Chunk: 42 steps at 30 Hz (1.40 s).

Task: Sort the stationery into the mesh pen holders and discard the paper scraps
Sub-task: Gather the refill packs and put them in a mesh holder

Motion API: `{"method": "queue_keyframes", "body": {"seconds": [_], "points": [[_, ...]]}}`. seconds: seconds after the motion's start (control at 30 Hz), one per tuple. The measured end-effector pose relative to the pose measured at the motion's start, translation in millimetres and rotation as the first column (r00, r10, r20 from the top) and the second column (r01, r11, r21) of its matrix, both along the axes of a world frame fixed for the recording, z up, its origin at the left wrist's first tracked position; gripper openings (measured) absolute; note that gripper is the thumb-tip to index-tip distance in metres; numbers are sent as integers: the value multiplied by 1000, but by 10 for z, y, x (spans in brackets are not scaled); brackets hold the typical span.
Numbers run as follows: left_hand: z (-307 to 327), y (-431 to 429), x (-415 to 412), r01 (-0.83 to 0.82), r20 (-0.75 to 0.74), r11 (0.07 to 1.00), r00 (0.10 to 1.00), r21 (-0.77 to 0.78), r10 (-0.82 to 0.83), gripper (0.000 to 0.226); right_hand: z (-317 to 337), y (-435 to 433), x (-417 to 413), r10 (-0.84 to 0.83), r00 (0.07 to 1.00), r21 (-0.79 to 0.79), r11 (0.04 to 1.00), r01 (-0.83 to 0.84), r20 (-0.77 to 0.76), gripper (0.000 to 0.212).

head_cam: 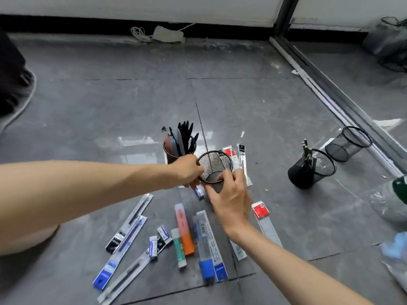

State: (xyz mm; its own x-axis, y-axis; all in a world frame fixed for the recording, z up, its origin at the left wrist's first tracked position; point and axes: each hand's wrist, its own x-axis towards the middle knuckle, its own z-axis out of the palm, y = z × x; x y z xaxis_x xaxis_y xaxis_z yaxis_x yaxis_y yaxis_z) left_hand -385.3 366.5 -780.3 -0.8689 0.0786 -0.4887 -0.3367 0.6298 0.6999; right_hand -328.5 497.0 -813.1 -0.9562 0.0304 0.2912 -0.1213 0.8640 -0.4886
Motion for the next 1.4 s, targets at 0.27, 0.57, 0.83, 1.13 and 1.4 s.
{"method": "queue_keyframes", "body": {"seconds": [0.27, 0.57, 0.83, 1.13, 1.4], "points": [[-94, -1016, 503, -232, 47, 971, 971, -62, 235, 19, -176, -486, 242, 270, 963, -41, 962, -269, 12, 64], [-339, -1151, 361, -508, 18, 861, 861, 23, 508, 22, -359, -534, 99, 190, 845, -32, 979, -201, 500, 37], [-430, -1022, 379, -520, -85, 849, 845, 95, 527, 13, -488, -495, 84, 176, 777, -99, 984, -145, 604, 30], [-246, -1099, 723, -560, -35, 810, 818, 171, 574, 28, -367, -782, 224, 307, 877, 83, 929, -360, 370, 19], [-356, -1592, 1750, -183, 147, 941, 962, -285, 232, 27, -461, -1439, 439, 778, 430, 144, 413, -899, 458, 50]]}}
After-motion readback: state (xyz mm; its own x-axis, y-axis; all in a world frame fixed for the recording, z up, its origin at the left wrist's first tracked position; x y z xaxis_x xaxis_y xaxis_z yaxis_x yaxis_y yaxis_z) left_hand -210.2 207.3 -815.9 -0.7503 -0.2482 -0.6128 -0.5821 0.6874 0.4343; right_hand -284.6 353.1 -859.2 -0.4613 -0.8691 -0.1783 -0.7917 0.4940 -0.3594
